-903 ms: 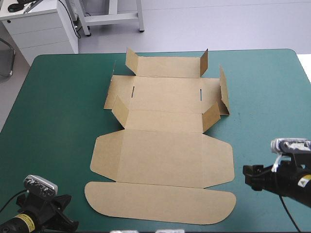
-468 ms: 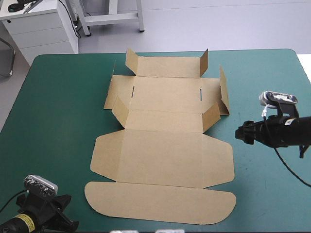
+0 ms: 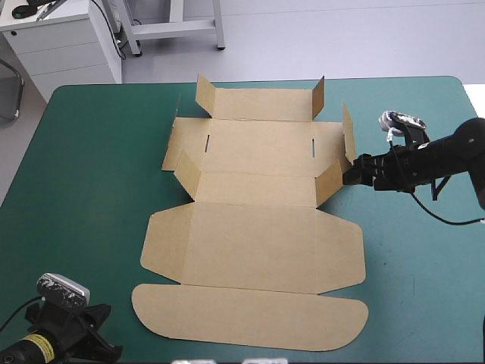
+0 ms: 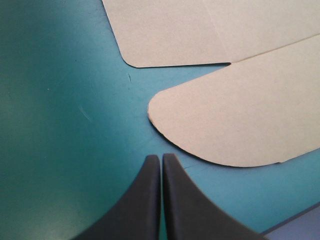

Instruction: Fold the box

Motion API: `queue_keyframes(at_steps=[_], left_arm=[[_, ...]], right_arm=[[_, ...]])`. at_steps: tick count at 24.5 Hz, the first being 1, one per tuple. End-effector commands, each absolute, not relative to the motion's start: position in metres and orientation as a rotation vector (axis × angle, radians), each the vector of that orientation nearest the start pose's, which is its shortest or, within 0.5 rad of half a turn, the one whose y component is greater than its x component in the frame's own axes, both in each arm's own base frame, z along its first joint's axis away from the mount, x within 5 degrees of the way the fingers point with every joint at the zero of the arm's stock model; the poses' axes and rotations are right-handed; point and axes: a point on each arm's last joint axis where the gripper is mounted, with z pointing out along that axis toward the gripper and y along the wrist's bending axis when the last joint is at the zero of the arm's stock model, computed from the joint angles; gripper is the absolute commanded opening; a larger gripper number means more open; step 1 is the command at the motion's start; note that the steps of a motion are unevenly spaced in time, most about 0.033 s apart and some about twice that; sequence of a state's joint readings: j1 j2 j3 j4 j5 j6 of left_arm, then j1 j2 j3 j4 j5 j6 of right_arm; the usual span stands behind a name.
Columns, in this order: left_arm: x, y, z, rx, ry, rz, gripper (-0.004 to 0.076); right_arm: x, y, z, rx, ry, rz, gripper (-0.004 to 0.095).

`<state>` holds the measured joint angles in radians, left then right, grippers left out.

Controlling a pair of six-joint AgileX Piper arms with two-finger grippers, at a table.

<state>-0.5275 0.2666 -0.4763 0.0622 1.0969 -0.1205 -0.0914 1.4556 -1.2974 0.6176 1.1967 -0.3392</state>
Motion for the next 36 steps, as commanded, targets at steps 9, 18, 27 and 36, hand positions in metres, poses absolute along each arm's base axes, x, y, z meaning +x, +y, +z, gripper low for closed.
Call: queue_keyframes(at_steps=[9, 18, 27, 36], left_arm=[[0.036, -0.016, 0.274, 0.475, 2.270, -0.259, -0.0008], [0.036, -0.016, 0.274, 0.475, 2.270, -0.259, -0.0008], [0.036, -0.016, 0.274, 0.469, 2.273, -0.264, -0.0008], [0.036, -0.016, 0.274, 0.469, 2.276, -0.268, -0.0008]], right_arm=[[0.338, 0.025, 0.326, -0.109, 2.627, 0.867, 0.0724], [0.356, 0.054, 0.299, -0.176, 2.652, 0.887, 0.0723], [0.374, 0.074, 0.288, -0.167, 2.669, 0.802, 0.0619], [0.376, 0.071, 0.283, -0.193, 2.692, 0.745, 0.0282]])
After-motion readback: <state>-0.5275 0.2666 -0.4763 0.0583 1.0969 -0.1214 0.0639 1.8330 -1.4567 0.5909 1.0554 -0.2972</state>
